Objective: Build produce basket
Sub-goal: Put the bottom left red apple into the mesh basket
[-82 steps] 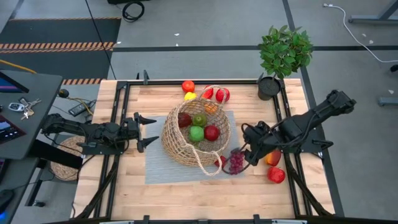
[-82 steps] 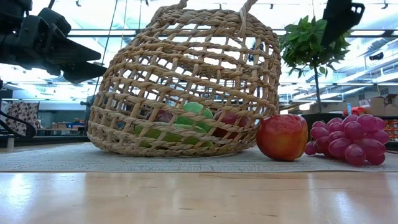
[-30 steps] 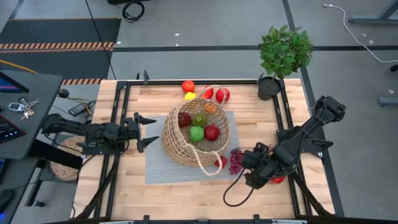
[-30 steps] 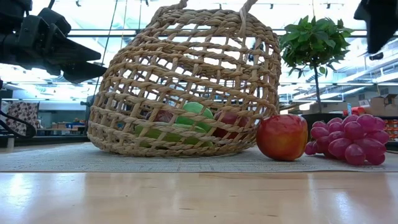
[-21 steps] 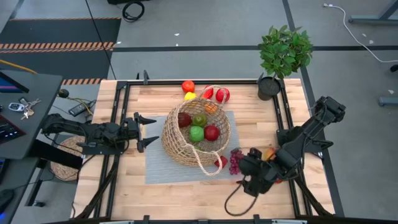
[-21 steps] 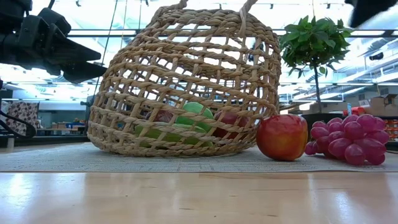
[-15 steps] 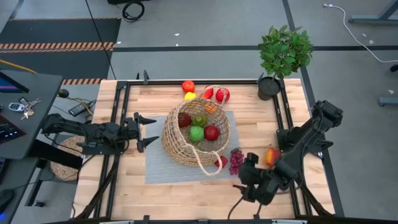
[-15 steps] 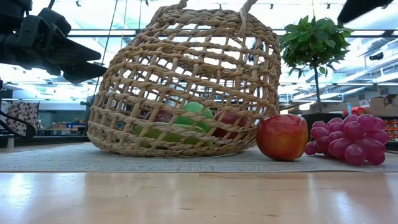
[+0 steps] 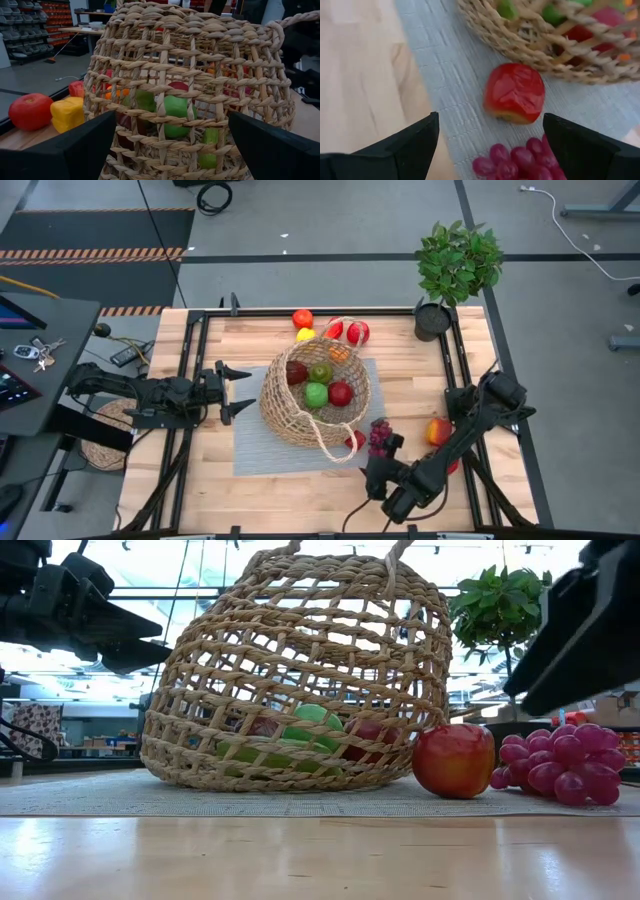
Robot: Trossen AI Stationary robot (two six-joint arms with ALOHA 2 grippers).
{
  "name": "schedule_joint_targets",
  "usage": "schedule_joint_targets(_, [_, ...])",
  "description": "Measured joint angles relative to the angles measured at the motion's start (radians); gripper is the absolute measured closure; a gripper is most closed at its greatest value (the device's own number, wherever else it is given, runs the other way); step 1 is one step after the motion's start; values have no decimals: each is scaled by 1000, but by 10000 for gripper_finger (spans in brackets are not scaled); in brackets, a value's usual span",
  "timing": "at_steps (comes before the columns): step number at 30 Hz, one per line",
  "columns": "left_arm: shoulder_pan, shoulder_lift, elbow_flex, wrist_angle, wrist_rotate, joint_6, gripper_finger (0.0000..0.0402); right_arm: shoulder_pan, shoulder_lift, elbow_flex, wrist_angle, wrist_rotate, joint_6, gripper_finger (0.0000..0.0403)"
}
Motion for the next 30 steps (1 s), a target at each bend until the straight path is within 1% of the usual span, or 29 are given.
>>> schedule_joint_targets(3, [0,0,0,0,0,0,8,-20,-1,0,1,1,15,43])
schedule_joint_targets(6, [0,0,0,0,0,0,8,-41,-20,-9,3,-1,-2,43])
schedule_joint_targets(10, [0,0,0,0,0,0,8,-82,-72,-77,11,-27,-10,44])
schedule_joint_targets(14, [0,0,0,0,0,0,8,-118,-154,-179,181,-68,-64,44])
schedule_joint_targets(16, [0,0,0,0,0,0,8,-136,-182,-234,274,-105,-91,44])
schedule_joint_targets(18, [0,0,0,0,0,0,8,-155,-200,-277,338,-119,-104,44])
schedule_joint_targets(22, [0,0,0,0,0,0,8,-185,-198,-338,434,-121,-119,44])
schedule_joint_targets(26, [0,0,0,0,0,0,8,-205,-196,-390,591,-160,-167,44])
schedule_joint_targets(30, [0,0,0,-1,0,0,8,-222,-196,-413,622,-189,-166,45])
